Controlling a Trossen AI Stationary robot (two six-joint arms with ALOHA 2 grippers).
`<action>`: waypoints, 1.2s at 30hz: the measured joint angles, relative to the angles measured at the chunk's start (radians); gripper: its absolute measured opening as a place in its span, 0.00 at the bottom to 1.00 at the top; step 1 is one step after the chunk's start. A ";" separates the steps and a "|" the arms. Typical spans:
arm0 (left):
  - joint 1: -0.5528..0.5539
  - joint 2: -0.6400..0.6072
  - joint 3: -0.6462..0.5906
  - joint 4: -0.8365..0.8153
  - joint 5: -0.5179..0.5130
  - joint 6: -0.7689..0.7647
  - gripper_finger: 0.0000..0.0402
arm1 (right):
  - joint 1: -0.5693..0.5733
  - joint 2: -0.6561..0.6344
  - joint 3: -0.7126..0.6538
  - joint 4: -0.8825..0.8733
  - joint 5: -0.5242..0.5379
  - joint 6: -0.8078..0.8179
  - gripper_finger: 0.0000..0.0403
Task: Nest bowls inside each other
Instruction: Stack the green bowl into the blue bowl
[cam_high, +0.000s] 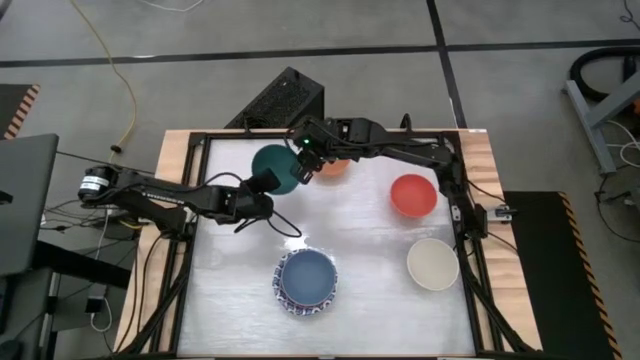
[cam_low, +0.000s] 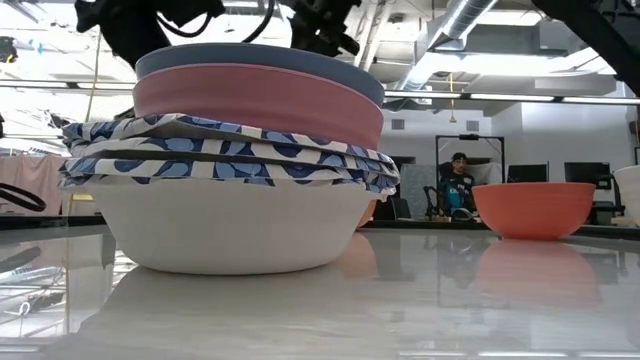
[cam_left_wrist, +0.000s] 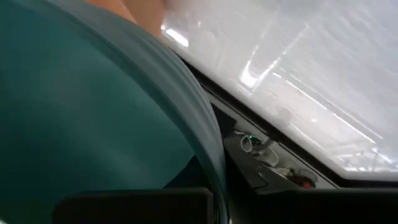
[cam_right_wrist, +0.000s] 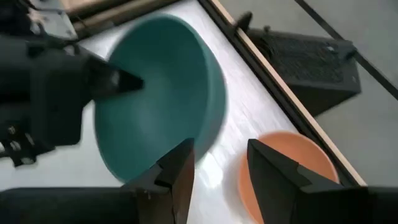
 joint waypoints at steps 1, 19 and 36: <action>0.000 0.000 0.000 0.017 -0.001 0.009 0.00 | -0.001 0.007 0.001 0.015 0.000 0.000 0.42; 0.002 0.000 0.000 0.186 0.014 0.135 0.00 | -0.011 0.035 0.001 0.012 -0.005 0.006 0.58; -0.011 0.000 0.000 0.249 0.072 0.157 0.01 | -0.018 0.062 0.000 -0.112 -0.002 0.115 0.04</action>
